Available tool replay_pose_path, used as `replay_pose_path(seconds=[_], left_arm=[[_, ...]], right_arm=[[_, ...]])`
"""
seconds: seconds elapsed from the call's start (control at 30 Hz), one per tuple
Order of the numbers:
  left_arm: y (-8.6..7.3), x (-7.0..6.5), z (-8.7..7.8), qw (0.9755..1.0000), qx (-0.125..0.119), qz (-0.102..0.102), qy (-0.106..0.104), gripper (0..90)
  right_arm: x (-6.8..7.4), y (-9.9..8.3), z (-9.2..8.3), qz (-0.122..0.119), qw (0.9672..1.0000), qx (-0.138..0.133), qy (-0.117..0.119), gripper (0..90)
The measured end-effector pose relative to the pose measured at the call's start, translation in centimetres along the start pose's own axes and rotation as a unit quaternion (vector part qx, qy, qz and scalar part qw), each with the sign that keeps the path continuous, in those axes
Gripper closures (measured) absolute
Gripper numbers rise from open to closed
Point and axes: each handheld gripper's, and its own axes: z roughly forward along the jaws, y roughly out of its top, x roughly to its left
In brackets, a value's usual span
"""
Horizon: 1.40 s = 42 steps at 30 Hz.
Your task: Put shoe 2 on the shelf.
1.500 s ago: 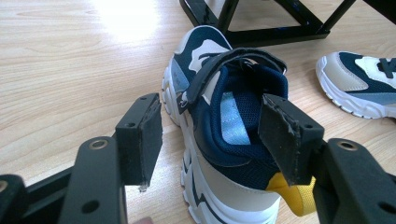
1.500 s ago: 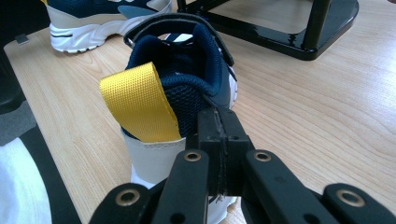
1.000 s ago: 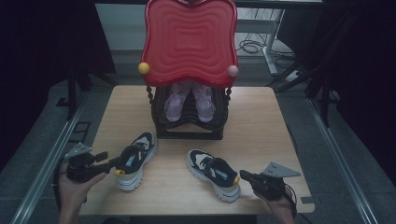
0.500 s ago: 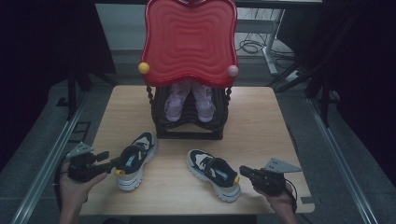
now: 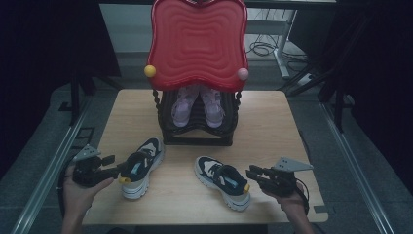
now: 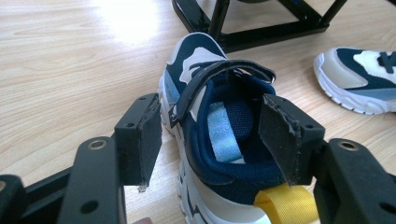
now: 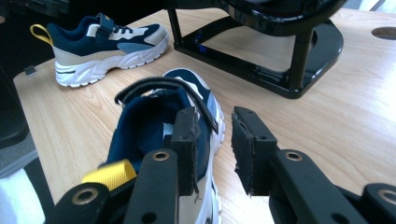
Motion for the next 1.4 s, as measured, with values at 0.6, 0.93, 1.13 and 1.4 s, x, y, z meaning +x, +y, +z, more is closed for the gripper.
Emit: replay_pose_path(seconds=[0.6, 0.93, 1.13, 1.4], left_arm=[[1.1, 0.7, 3.0, 0.9991, 0.039, 0.006, 0.014, 40.1], [1.2, 1.1, 4.4, 0.9980, 0.061, 0.006, 0.013, 41.6], [1.3, 1.2, 5.1, 0.9974, 0.070, 0.008, 0.014, 42.8], [1.4, 1.3, 5.5, 0.9971, 0.075, 0.009, 0.013, 44.8]], right_arm=[[-0.8, 1.4, 2.0, 0.008, 0.9994, 0.017, 0.028, 64.7], [-1.0, 1.9, 3.0, 0.008, 0.9984, 0.030, 0.047, 64.3], [-1.1, 2.5, 3.9, 0.005, 0.9969, 0.049, 0.061, 62.7], [-0.9, 2.9, 5.4, -0.004, 0.9928, 0.087, 0.082, 60.9]])
